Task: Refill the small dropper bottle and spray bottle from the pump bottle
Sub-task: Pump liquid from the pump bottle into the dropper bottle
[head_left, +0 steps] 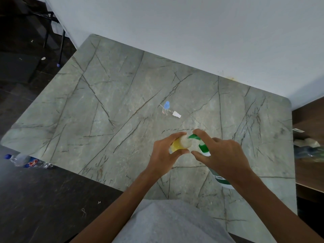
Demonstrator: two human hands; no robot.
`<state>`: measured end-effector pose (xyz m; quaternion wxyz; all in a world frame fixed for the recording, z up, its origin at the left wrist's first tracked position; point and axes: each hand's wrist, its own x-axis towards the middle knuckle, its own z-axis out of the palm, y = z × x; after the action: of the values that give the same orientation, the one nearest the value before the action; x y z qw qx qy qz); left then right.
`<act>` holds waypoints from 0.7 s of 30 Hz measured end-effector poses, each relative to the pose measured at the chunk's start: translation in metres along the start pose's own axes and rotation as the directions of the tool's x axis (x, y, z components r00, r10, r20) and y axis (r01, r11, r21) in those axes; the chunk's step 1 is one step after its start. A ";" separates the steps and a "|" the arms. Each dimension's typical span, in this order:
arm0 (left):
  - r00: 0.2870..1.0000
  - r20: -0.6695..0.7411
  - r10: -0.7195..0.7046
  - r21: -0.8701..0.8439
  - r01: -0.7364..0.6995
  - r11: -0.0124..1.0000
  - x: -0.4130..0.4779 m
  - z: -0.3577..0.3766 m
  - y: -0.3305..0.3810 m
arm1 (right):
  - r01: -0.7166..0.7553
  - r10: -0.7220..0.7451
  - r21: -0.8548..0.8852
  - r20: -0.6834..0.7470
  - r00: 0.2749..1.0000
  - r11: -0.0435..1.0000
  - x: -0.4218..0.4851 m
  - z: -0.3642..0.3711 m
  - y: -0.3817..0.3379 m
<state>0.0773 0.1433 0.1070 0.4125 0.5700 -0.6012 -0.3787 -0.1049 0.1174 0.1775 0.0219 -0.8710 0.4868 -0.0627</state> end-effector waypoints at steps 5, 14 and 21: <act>1.000 0.000 0.009 0.001 -0.009 1.000 0.000 0.000 0.001 | 0.014 -0.014 0.035 -0.003 1.000 0.999 0.001 0.000 -0.001; 1.000 0.017 0.018 0.005 -0.018 1.000 -0.001 -0.001 0.001 | 0.009 -0.003 0.105 -0.060 0.998 0.994 0.000 0.002 -0.003; 1.000 0.000 0.007 0.003 -0.007 1.000 0.000 -0.003 0.000 | -0.009 0.009 0.006 -0.004 1.000 1.000 0.001 -0.003 -0.005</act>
<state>0.0799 0.1431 0.1076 0.4133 0.5685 -0.6036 -0.3763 -0.1000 0.1191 0.1810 0.0239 -0.8686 0.4905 -0.0659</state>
